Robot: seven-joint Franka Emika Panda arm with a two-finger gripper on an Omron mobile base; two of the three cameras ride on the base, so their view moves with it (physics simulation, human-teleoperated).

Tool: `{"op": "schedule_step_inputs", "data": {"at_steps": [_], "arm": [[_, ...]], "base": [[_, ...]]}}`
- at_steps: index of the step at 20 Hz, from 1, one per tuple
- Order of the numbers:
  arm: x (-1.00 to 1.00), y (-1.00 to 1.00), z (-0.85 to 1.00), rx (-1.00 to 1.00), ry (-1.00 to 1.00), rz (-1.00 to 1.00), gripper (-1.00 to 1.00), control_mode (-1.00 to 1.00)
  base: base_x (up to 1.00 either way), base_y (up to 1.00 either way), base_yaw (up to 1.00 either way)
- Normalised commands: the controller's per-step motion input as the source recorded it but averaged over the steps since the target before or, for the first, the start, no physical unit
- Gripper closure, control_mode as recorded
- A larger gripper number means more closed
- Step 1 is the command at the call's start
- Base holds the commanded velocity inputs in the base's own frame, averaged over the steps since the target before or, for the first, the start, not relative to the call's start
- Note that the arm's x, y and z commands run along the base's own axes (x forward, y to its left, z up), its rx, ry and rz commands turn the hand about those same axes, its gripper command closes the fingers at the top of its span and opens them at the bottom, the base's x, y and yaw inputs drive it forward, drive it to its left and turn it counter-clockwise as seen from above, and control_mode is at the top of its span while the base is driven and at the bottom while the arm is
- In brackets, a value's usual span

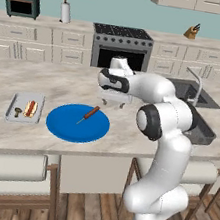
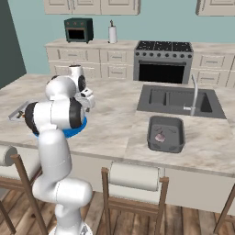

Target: Place one cooked food and one vegetable from the large plate to each tupperware container.

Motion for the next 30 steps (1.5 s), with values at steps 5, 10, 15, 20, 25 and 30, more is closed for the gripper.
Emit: {"op": "schedule_step_inputs", "data": {"at_steps": [5,10,15,20,25,30], "arm": [[0.52,0.78,-0.26,-0.05,-0.07,0.0,-1.0,-1.0],[0.56,0.48,-0.45,-0.11,-0.14,-0.02,-1.0,-1.0],[0.35,0.0,-0.37,-0.04,-0.12,-0.09,-1.0,-1.0],[0.07,0.0,-0.08,-0.03,0.04,-0.03,-1.0,-1.0],[0.01,0.02,-0.17,-0.01,0.01,0.0,-1.0,-1.0],[0.0,0.0,-0.38,-0.01,0.03,0.0,-1.0,-1.0]], "base": [[0.0,0.0,0.0],[0.0,0.0,0.0],[0.0,0.0,0.0],[0.0,0.0,0.0],[0.0,0.0,0.0],[0.0,0.0,0.0]]}}
